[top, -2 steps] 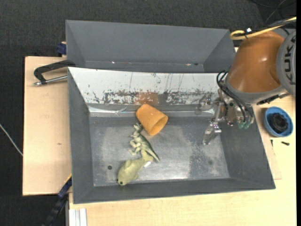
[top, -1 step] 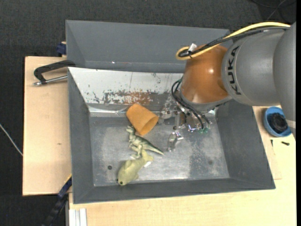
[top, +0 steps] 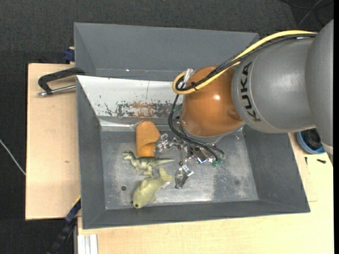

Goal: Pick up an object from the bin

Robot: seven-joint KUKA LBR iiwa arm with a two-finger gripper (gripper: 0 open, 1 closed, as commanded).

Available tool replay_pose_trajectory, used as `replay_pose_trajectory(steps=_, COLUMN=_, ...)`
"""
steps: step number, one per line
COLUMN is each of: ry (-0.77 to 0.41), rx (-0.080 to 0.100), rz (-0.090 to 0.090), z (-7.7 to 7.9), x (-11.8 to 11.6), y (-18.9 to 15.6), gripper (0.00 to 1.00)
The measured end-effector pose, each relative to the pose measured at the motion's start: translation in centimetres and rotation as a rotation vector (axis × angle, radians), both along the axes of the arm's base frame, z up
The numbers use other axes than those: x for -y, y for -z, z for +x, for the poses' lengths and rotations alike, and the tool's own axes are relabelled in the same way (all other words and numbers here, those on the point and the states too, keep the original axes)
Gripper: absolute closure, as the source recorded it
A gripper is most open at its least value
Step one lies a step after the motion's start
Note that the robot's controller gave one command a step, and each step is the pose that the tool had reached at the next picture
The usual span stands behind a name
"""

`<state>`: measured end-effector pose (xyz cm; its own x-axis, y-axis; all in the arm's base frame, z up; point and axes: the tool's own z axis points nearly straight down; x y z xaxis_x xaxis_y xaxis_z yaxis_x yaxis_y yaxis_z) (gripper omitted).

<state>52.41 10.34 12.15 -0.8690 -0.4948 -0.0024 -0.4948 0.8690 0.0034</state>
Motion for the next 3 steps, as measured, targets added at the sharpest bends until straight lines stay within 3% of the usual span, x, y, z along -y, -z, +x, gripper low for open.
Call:
replay_pose_trajectory(steps=1, ry=0.147, rx=0.010, rz=0.013, z=2.2, x=-0.5, y=3.6, gripper=0.00)
replay_pose_trajectory(steps=2, ry=0.157, rx=0.002, rz=-0.002, z=1.9, x=0.4, y=4.5, gripper=1.00)
replay_pose_trajectory(steps=3, ry=0.025, rx=0.012, rz=-0.003, z=0.5, x=4.2, y=-10.2, gripper=1.00)
